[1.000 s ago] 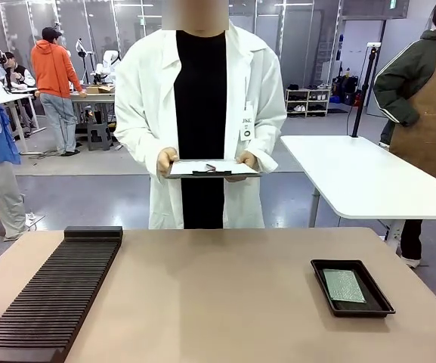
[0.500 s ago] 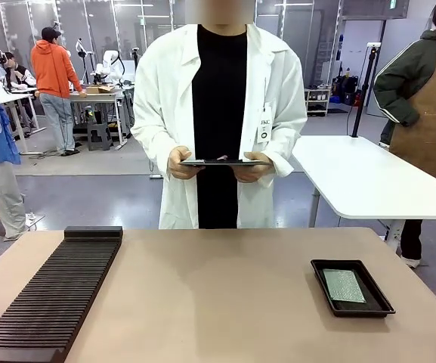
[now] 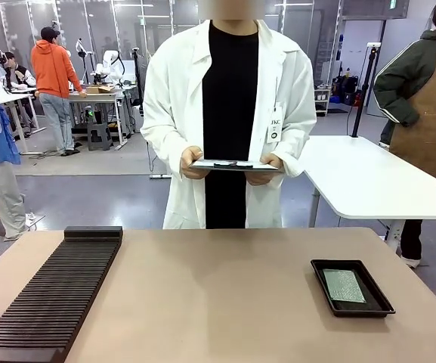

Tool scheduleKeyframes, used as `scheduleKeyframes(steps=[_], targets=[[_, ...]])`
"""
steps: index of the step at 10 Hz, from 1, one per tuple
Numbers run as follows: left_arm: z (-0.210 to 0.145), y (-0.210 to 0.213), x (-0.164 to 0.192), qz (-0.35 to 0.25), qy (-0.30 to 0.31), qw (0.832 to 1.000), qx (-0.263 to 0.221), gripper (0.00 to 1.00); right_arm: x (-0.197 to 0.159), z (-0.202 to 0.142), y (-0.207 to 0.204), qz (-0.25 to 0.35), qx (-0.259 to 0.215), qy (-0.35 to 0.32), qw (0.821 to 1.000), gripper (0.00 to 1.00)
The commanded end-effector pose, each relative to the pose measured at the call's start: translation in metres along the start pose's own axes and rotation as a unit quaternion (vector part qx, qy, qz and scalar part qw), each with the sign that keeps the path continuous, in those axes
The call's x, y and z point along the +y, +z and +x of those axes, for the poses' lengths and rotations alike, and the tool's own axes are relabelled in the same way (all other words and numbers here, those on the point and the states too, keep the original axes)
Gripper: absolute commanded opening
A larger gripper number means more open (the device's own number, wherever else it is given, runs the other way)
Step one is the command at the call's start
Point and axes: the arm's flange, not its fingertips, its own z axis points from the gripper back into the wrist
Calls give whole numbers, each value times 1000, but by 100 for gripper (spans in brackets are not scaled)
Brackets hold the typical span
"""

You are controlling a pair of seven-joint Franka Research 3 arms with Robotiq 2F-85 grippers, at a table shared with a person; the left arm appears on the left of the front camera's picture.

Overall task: Inspect the PCB.
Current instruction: Place the Blank PCB in the ESD tray.

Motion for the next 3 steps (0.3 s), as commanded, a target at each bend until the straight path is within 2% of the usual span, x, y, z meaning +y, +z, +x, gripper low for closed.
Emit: scheduleKeyframes(steps=[1, 3], targets=[[-1, 0, -3, 6, 2, 1000, 2, 100, 2, -2, 1, -4, 3, -4, 1000, 100], [-1, 0, -3, 6, 2, 1000, 2, 100, 2, -2, 1, -4, 3, -4, 1000, 100]])
